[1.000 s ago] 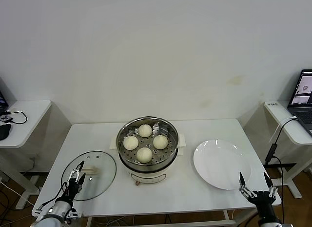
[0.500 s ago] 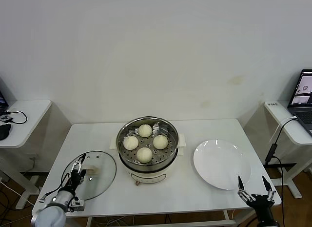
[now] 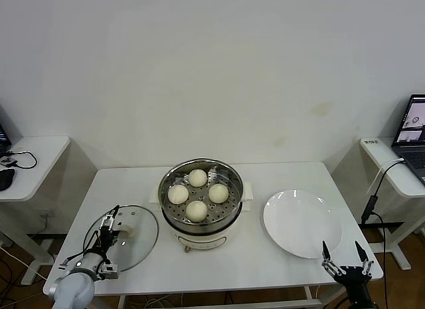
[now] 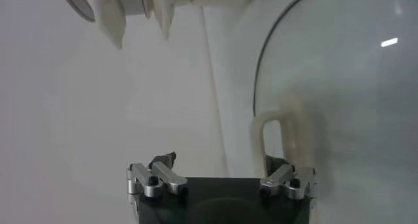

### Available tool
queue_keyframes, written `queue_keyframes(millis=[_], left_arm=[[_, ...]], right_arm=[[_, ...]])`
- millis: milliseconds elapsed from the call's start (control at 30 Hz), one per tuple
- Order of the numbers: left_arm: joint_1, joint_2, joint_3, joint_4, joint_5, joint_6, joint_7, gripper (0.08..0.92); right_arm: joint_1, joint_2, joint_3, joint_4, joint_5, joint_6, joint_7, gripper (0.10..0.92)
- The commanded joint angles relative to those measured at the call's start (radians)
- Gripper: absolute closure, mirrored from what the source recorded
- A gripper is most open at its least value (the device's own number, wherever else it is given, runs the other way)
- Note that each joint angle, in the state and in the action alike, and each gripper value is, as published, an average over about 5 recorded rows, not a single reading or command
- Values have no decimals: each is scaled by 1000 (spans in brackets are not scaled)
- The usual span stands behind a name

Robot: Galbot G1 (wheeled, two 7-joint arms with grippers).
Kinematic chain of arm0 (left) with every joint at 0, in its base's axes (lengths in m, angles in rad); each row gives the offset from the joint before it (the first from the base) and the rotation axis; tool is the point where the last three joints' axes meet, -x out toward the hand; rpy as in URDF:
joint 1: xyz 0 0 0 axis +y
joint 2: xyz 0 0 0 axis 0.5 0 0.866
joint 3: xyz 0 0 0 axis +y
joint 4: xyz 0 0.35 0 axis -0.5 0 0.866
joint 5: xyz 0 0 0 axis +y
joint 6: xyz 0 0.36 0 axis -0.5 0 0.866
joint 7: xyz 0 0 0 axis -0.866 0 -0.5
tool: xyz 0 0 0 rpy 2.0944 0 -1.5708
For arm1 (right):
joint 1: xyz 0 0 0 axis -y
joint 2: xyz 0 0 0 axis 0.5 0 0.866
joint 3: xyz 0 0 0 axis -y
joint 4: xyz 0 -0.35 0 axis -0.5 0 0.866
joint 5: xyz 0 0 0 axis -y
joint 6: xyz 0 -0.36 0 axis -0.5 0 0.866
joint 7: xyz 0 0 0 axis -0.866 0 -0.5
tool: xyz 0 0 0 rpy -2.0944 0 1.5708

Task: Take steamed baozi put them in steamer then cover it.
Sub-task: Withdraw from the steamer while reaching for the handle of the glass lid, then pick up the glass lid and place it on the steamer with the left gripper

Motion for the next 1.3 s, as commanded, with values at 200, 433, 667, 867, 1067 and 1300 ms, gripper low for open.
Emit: queue_keyframes(millis=[200,433,667,867,1067,1300], left_arm=[[-16,-2,3,37,-21,-4,-17,355],[-8,-5,-3,33,-30,-3,-34,562],[46,6,-30,-64,-80,18,-40,761],[126,21,-99,-239,-85,84,-19,865],[208,40,-183,-415,-111,185,46,865],[218,67,-247,-536,-167,287,143,865]], right_arm=[[-1,1,-6,2,-4,2,-1,203],[-2,2,-11,5,-8,3,-2,202],[-3,0,-18,9,-14,6,-3,202],[-1,-4,-41,9,-30,7,-4,203],[6,-19,-66,5,-53,5,-5,203],[8,-48,-74,6,-61,2,-9,203]])
